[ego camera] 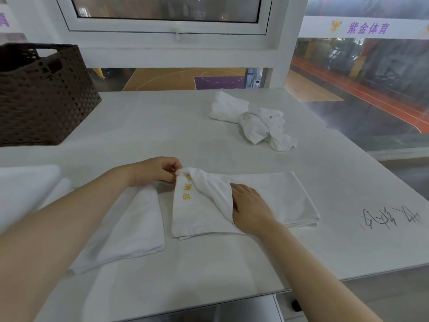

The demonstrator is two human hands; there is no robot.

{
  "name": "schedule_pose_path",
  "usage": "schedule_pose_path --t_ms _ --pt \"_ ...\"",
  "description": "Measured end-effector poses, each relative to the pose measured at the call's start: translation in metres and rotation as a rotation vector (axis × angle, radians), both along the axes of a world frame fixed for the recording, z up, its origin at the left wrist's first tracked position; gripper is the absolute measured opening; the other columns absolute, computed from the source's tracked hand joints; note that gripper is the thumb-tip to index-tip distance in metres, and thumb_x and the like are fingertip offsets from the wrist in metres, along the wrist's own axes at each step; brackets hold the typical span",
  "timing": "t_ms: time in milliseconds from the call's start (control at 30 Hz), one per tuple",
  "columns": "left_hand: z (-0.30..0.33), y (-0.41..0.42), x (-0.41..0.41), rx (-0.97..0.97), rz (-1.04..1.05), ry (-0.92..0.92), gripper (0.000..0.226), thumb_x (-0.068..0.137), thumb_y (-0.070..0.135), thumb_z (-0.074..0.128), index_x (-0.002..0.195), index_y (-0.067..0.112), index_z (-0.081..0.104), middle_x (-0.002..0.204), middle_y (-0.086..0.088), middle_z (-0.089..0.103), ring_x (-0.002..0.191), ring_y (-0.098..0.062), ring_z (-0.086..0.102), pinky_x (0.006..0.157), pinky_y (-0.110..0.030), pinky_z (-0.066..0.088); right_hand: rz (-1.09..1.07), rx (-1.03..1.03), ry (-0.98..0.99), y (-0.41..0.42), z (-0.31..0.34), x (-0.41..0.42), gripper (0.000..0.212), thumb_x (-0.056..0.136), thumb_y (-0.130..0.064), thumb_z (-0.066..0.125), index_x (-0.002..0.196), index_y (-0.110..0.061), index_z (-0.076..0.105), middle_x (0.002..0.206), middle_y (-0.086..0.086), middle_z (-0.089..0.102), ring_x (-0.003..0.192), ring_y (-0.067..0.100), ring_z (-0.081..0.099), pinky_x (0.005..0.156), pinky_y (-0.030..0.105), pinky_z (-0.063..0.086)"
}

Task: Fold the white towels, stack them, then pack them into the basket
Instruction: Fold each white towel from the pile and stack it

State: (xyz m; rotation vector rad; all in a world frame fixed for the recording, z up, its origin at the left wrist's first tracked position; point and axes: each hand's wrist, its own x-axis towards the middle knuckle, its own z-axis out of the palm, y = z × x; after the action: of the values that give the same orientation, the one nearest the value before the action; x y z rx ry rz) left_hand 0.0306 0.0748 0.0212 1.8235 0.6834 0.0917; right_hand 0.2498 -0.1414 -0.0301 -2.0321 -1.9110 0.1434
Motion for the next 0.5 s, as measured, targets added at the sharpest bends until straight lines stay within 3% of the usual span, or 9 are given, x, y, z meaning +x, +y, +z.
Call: schedule_pose_path --t_ms 100,167,300,500 --pt "0.0074 -0.0043 0.0021 -0.198 0.017 -0.08 0.034 0.073 0.015 0.07 0.105 0.004 0.062 0.101 -0.009 0.068 0.097 -0.018 0.066 0.086 -0.024 0.052 0.002 -0.015 0.001 -0.002 0.0024 -0.0005 0.071 0.084 -0.048 0.013 0.141 -0.023 0.048 0.14 -0.007 0.053 0.128 0.017 0.045 0.107 0.024 0.026" --pt "0.0106 -0.0044 0.0017 -0.191 0.019 -0.098 0.03 0.079 0.013 0.072 0.105 0.004 0.063 0.102 -0.009 0.069 0.098 -0.019 0.066 0.087 -0.024 0.053 -0.003 -0.017 -0.003 -0.0023 0.0039 -0.0012 0.068 0.085 -0.046 0.014 0.141 -0.024 0.047 0.14 -0.008 0.053 0.128 0.016 0.045 0.106 0.024 0.026" --pt "0.0112 -0.0056 0.003 -0.062 0.047 -0.113 0.009 0.092 0.0 0.062 0.099 0.005 0.063 0.097 -0.007 0.07 0.093 -0.019 0.067 0.084 -0.026 0.055 -0.005 -0.025 0.009 -0.0027 0.0054 -0.0019 0.058 0.091 -0.041 0.022 0.141 -0.026 0.047 0.141 -0.009 0.052 0.129 0.016 0.044 0.106 0.025 0.027" --pt "0.007 -0.0077 0.002 0.275 0.133 -0.047 0.017 0.089 -0.006 0.052 0.085 0.011 0.056 0.08 -0.004 0.06 0.074 -0.02 0.063 0.077 -0.035 0.057 0.006 0.015 0.009 -0.0031 0.004 -0.0005 0.041 0.101 -0.032 0.036 0.14 -0.027 0.049 0.144 -0.013 0.049 0.131 0.012 0.042 0.107 0.022 0.024"
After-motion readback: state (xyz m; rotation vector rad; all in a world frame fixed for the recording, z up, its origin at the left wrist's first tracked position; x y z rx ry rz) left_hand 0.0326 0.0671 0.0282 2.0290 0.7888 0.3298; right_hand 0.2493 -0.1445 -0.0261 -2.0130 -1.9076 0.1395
